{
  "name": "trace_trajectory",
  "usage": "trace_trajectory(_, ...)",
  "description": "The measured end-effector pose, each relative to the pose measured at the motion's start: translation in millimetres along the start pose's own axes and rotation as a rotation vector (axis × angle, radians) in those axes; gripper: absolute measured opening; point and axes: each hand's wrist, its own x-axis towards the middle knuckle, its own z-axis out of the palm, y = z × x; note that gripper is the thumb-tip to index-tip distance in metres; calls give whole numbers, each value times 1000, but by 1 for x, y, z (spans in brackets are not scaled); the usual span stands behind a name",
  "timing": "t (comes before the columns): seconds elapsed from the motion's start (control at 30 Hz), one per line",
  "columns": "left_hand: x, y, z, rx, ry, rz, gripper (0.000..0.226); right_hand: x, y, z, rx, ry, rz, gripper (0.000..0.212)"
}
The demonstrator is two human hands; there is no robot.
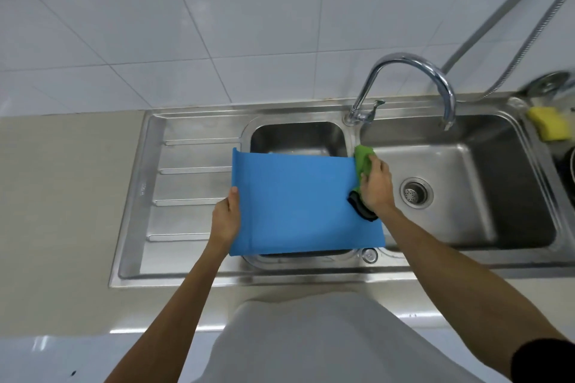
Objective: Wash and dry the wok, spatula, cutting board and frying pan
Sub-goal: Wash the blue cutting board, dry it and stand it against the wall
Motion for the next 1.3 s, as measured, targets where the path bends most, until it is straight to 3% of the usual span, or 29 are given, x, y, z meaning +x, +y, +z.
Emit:
trace_trajectory(0.13, 4, 2, 0, -13, 34, -69, 64, 0, 4, -11, 170, -41, 152, 54)
trace_trajectory(0.33, 3, -1, -15, 21, 211, -5, 59, -15, 33, -29, 758, -26, 569, 31)
trace_trajectory(0.5, 13, 8, -35, -227, 160, 84, 55, -30, 39, -50, 1186, -208, 609, 37)
trace_trajectory(0.6, 12, 25, -30, -352, 75, 150, 57, -32, 22, -57, 1231, -220, 577, 30)
trace_trajectory(0.73, 17, 43, -31, -601, -89, -72, 83, -30, 14, -64, 1237, -180, 491, 42)
trace_trajectory(0.83, 15, 44, -30, -663, -151, -100, 72, -28, 12, -67, 1200, -198, 454, 35)
trace_trajectory(1.03, 11, 43, -35, -524, -109, 71, 28, -30, 30, -74, 1068, -368, 552, 27)
trace_trajectory(1.13, 11, 46, -37, -467, -46, 155, 32, -38, 36, -72, 1128, -372, 569, 31)
trace_trajectory(1.23, 15, 48, -37, -442, -13, 117, 35, -45, 38, -68, 1320, -436, 570, 30)
trace_trajectory(1.3, 15, 44, -43, -381, -44, 77, 38, -46, 40, -67, 1458, -500, 480, 54)
